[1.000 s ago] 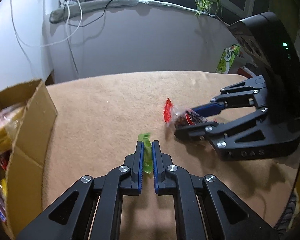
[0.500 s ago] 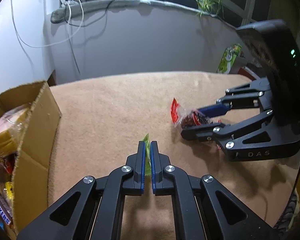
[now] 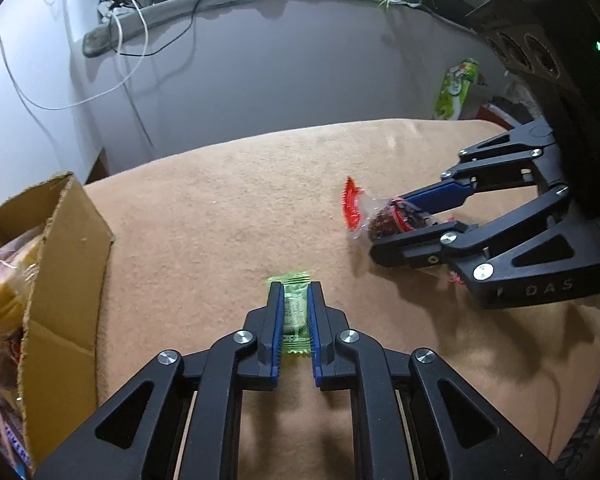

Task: Organize snacks
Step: 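Close the right tool on the red chocolate packet while the left tool grips the green packet, then carry the green packet and red chocolate packet over the box with both tools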

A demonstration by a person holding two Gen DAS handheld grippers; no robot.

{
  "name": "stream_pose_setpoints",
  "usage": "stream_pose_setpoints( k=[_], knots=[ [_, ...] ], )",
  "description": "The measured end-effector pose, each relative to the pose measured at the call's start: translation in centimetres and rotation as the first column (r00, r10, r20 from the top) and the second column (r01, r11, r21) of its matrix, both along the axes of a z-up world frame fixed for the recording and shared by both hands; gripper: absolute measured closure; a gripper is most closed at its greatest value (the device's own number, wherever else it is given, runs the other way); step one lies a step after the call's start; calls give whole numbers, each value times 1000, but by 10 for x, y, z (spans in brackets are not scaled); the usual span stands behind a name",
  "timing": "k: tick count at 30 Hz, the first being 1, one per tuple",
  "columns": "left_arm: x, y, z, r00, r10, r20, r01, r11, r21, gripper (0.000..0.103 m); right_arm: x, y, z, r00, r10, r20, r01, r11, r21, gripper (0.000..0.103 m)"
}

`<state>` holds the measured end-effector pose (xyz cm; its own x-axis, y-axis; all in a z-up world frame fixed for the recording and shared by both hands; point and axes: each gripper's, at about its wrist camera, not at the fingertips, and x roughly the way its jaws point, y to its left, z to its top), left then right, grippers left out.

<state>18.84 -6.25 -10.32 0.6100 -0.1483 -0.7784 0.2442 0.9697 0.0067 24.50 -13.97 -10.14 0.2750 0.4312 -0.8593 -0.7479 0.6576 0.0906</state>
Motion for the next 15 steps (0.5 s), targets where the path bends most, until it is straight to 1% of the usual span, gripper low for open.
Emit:
stream_pose_setpoints(
  k=[2, 4, 5, 6, 7, 8, 9, 10, 15],
  knots=[
    [0, 1, 1, 1000, 21, 12, -21, 1000, 14, 74, 1, 0, -1, 1000, -2, -4, 2, 1000, 2, 68],
    [6, 5, 0, 999, 42, -12, -42, 999, 13, 66, 1, 0, -1, 1000, -1, -5, 1, 1000, -1, 68],
    [8, 7, -2, 999, 49, -23, -49, 999, 16, 66, 0, 0, -1, 1000, -2, -4, 2, 1000, 0, 68],
    [9, 7, -4, 998, 38, -40, -38, 999, 5, 66, 1, 0, -1, 1000, -3, -4, 3, 1000, 0, 68],
    [8, 7, -6, 999, 31, -40, -31, 1000, 2, 67, 1, 0, -1, 1000, -5, -4, 5, 1000, -1, 68],
    [6, 5, -6, 999, 27, -34, -27, 1000, 8, 72, 2, 0, -1, 1000, -7, -4, 7, 1000, -3, 68],
    [5, 4, -6, 999, 18, -32, -18, 1000, 2, 80, 3, 1, -1, 1000, -11, -4, 10, 1000, -4, 68],
    [4, 4, -6, 999, 14, -32, -14, 1000, -2, 84, 3, 1, -1, 1000, -14, -4, 14, 1000, -3, 68],
    [-4, 7, 0, 999, 34, -14, -35, 999, -21, 84, -3, 1, 8, 1000, -20, 11, 20, 1000, 7, 68]
  ],
)
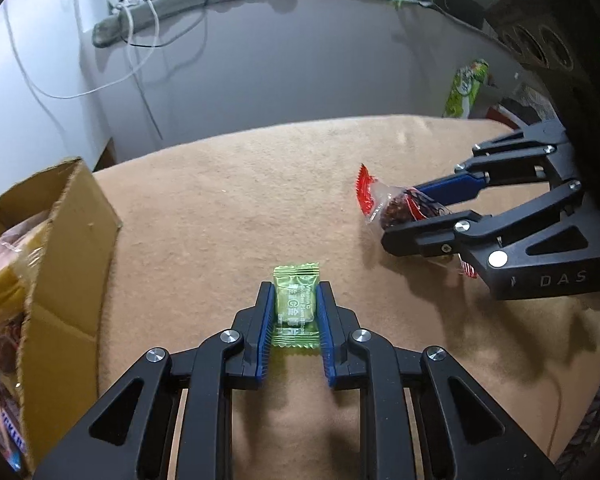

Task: Organize snacks
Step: 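Carry the green packet and red chocolate packet over the box with both tools, then open both tools to drop the green and red packets into the box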

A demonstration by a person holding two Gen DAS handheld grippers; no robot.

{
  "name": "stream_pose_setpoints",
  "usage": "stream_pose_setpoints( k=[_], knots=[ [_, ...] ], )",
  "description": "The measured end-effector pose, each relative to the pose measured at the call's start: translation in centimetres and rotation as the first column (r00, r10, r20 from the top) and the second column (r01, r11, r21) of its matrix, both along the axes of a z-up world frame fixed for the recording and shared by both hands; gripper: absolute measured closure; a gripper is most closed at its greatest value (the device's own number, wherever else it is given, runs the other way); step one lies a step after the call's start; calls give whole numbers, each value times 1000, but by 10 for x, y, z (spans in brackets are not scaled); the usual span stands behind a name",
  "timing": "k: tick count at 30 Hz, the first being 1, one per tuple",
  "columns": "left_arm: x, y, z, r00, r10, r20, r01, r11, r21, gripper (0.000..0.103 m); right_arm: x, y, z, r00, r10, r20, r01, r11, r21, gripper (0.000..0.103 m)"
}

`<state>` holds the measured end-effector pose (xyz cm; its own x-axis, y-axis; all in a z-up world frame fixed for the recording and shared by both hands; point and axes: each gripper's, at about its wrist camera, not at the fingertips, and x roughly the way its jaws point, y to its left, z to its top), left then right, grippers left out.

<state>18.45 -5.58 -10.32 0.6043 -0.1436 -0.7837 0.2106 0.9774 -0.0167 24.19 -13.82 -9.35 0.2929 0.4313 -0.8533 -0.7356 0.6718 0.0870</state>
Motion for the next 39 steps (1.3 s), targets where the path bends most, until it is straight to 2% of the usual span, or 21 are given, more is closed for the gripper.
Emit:
stream_pose_setpoints(
  k=[7, 17, 28, 39],
  knots=[
    [-25, 12, 39, 996, 22, 82, -20, 999, -25, 84, -18, 12, 28, 999, 17, 37, -17, 1000, 12, 68],
    [-72, 52, 76, 982, 92, 165, -87, 995, -42, 84, -56, 66, 70, 991, 99, 92, -102, 994, 30, 68],
    [-106, 113, 89, 957, 213, 195, -204, 977, -67, 84, -75, 122, 74, 975, 192, 107, -197, 980, 36, 68],
    [-111, 158, 78, 936, 304, 177, -299, 953, -57, 82, -75, 172, 68, 966, 244, 89, -248, 968, 42, 68]
  ],
)
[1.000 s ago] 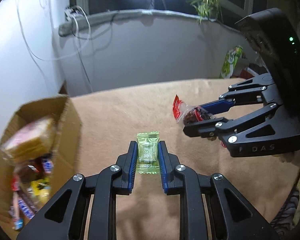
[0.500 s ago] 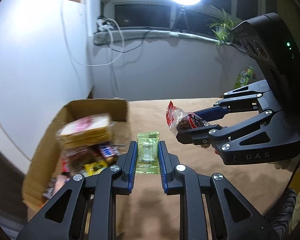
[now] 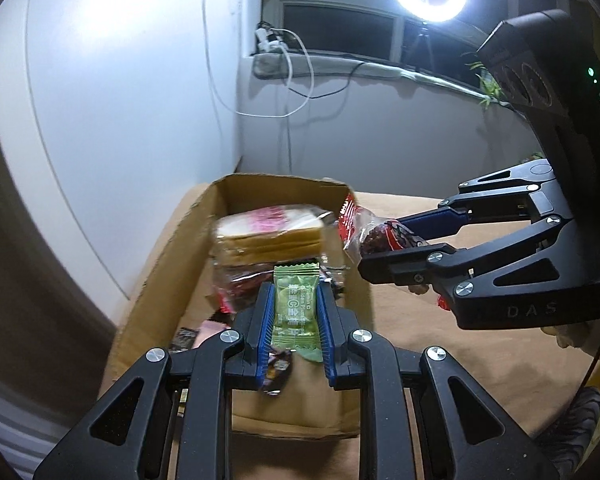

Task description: Organize snacks

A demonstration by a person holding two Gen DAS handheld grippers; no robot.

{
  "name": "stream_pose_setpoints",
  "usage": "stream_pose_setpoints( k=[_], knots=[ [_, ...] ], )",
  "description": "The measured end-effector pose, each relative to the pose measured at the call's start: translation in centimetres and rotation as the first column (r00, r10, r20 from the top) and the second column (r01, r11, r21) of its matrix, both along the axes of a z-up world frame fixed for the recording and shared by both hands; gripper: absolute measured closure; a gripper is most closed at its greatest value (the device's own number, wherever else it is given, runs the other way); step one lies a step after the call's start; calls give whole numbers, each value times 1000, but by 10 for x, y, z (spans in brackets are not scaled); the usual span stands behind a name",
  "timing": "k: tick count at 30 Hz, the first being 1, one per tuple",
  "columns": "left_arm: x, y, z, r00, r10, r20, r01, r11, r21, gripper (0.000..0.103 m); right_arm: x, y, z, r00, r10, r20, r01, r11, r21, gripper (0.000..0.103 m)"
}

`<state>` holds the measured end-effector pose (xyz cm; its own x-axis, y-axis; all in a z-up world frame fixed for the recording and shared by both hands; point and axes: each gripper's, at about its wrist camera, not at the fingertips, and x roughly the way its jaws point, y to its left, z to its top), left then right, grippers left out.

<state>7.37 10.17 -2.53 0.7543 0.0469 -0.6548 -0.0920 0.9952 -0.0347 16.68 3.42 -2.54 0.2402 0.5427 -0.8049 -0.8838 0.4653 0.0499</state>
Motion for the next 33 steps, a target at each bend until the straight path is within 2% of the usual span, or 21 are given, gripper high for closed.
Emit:
stream_pose_setpoints(
  k=[2, 3, 4, 5, 6, 18, 24, 27, 31, 32, 33],
  knots=[
    [-1, 6, -2, 1000, 15, 3, -15, 1000, -4, 81, -1, 7, 0, 1000, -3, 10, 3, 1000, -1, 66],
    [-1, 8, -2, 1000, 20, 3, -20, 1000, -4, 81, -1, 10, 1, 1000, -6, 14, 6, 1000, 0, 59],
    [-3, 11, -2, 1000, 27, 3, -27, 1000, -2, 77, 0, 12, 2, 1000, -9, 17, 9, 1000, 3, 48],
    [-5, 13, -3, 999, 34, 2, -34, 999, -1, 67, 0, 13, 3, 1000, -13, 16, 13, 1000, 13, 43],
    [-6, 15, -2, 999, 39, 5, -39, 999, 1, 64, 1, 14, 5, 1000, -16, 14, 15, 1000, 21, 41],
    [-22, 16, 8, 998, 61, 33, -60, 998, -11, 62, -10, 2, 16, 999, -43, 20, 43, 998, 41, 40],
    [-37, 12, 18, 995, 75, 62, -75, 997, -9, 49, -22, -11, 24, 997, -63, 41, 61, 997, 55, 39],
    [-46, 9, 23, 993, 92, 77, -92, 996, -10, 39, -31, -21, 30, 995, -81, 52, 76, 993, 86, 30],
    [-59, 5, 29, 989, 117, 95, -117, 993, -13, 33, -48, -34, 37, 986, -117, 118, 104, 989, 109, 28],
    [-62, 4, 30, 987, 124, 98, -123, 992, -14, 31, -51, -37, 38, 984, -125, 126, 111, 987, 114, 27],
    [-65, 3, 31, 986, 129, 103, -129, 992, -13, 31, -55, -42, 39, 980, -141, 140, 124, 984, 125, 21]
  ],
)
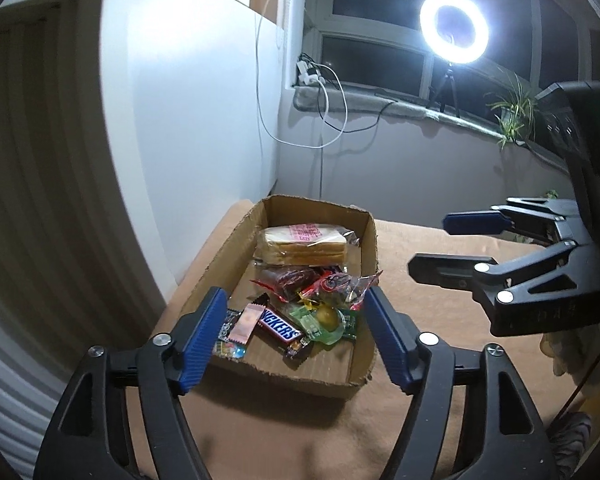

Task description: Organize snacks

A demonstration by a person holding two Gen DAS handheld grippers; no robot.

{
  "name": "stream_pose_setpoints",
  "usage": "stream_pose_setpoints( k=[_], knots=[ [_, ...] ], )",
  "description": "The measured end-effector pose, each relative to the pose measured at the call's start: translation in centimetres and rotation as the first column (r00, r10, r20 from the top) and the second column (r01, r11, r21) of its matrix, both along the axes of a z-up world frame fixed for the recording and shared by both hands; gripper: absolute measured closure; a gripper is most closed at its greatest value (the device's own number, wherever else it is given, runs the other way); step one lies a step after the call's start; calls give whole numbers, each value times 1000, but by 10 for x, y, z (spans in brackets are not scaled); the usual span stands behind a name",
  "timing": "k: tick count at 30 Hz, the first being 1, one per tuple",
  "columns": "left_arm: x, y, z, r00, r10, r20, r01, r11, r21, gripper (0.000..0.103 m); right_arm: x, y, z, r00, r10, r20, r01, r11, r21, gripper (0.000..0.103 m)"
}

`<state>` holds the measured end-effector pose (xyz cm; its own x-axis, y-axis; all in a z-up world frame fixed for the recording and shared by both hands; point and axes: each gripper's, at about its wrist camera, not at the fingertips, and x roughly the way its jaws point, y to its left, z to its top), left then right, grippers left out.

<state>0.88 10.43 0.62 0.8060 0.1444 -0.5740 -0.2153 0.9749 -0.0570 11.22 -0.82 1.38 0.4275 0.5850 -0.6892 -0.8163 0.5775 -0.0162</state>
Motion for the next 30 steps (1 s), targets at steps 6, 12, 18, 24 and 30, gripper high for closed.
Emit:
stream_pose_setpoints(
  k=[6, 12, 18, 24, 30],
  knots=[
    [-13, -5, 5, 999, 45, 9, -45, 999, 30, 22, -13, -25, 3, 999, -50, 13, 49, 997, 54, 14],
    [-21, -8, 5, 998, 58, 3, -58, 998, 25, 22, -16, -39, 3, 997, -79, 13, 78, 995, 59, 13],
    [-27, -11, 8, 997, 71, 3, -71, 997, 30, 22, -21, -42, 4, 996, -81, 24, 79, 995, 60, 13],
    [-29, -12, 9, 997, 73, 6, -73, 997, 29, 22, -22, -43, 6, 996, -85, 30, 83, 995, 61, 13],
    [-32, -16, 9, 998, 62, 23, -62, 997, 39, 22, -23, -44, 4, 996, -90, 27, 89, 995, 55, 13]
  ],
)
